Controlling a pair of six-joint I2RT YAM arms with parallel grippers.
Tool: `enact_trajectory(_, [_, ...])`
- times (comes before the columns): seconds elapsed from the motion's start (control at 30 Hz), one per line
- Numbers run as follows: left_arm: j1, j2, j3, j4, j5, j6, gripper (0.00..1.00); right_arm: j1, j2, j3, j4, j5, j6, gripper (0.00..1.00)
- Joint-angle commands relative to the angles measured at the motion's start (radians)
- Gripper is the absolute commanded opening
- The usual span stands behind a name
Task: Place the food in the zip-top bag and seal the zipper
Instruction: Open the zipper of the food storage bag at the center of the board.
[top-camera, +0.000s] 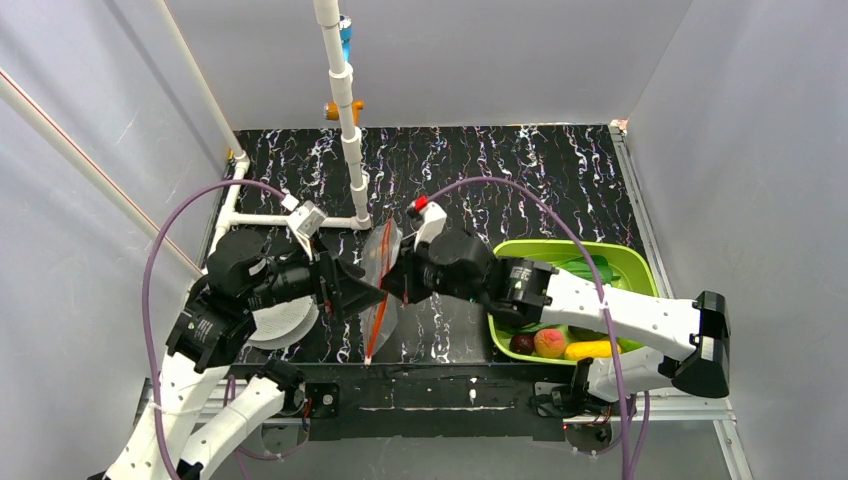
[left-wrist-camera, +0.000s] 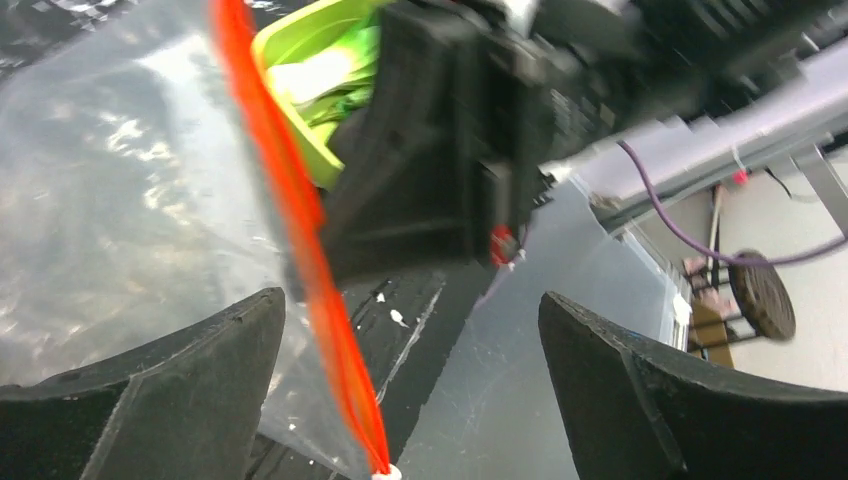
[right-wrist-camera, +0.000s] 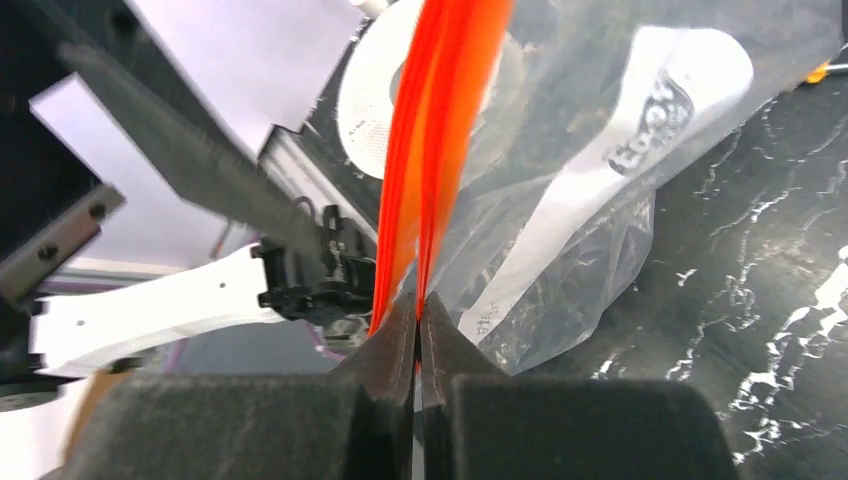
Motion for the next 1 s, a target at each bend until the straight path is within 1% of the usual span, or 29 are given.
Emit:
enact_trajectory(0.0, [-0.011,0.032,-0.019,0.058,0.202,0.092,0.98,-0.081,-0.01,0.02,0.081,-0.301,0.125,0.01])
enact_trajectory(0.1, [-0.017,0.032,0.018,-0.045,0.06,0.127,0.93,-0.09,-0.014,0.021,0.094,-0.312,0.141,0.01])
enact_trajectory(0.13, [-0.017,0.032,0.026,-0.069,0.018,0.14,0.9,-0.093,-0.015,0.024,0.094,-0.318,0.147,0.01])
enact_trajectory(0.17, [-0.018,0.034,0.033,-0.094,-0.026,0.152,0.83,-0.096,-0.016,0.024,0.099,-0.324,0.15,0.01])
enact_trajectory(0.23, [-0.017,0.054,0.046,-0.165,-0.182,0.156,0.67,-0.097,-0.013,0.019,0.113,-0.322,0.154,0.01])
enact_trajectory(0.27, [-0.017,0.079,0.062,-0.208,-0.224,0.16,0.64,-0.098,-0.008,0.022,0.112,-0.313,0.156,0.01])
enact_trajectory(0.33, [-0.017,0.139,0.107,-0.275,-0.225,0.173,0.6,-0.105,0.009,0.037,0.092,-0.289,0.175,0.01])
enact_trajectory(0.4, [-0.018,0.166,0.128,-0.288,-0.194,0.176,0.58,-0.11,0.023,0.054,0.065,-0.255,0.197,0.01])
enact_trajectory(0.47, [-0.019,0.155,0.12,-0.264,-0.19,0.176,0.54,-0.111,0.035,0.068,0.049,-0.225,0.203,0.01])
enact_trajectory(0.53, [-0.019,0.137,0.114,-0.252,-0.211,0.18,0.48,-0.111,0.045,0.076,0.038,-0.196,0.218,0.01])
enact_trajectory(0.67, [-0.021,0.148,0.146,-0.295,-0.231,0.199,0.39,-0.114,0.059,0.111,-0.006,-0.163,0.272,0.01])
enact_trajectory(0.7, [-0.023,0.159,0.157,-0.313,-0.243,0.207,0.37,-0.114,0.063,0.117,-0.007,-0.16,0.28,0.01])
enact_trajectory(0.77, [-0.032,0.178,0.17,-0.333,-0.259,0.223,0.36,-0.114,0.076,0.13,-0.014,-0.148,0.304,0.01])
enact_trajectory(0.9, [-0.063,0.201,0.196,-0.36,-0.305,0.242,0.41,-0.114,0.116,0.2,-0.074,-0.135,0.337,0.01])
enact_trajectory(0.97, [-0.09,0.213,0.214,-0.388,-0.361,0.263,0.41,-0.114,0.121,0.213,-0.076,-0.13,0.343,0.01])
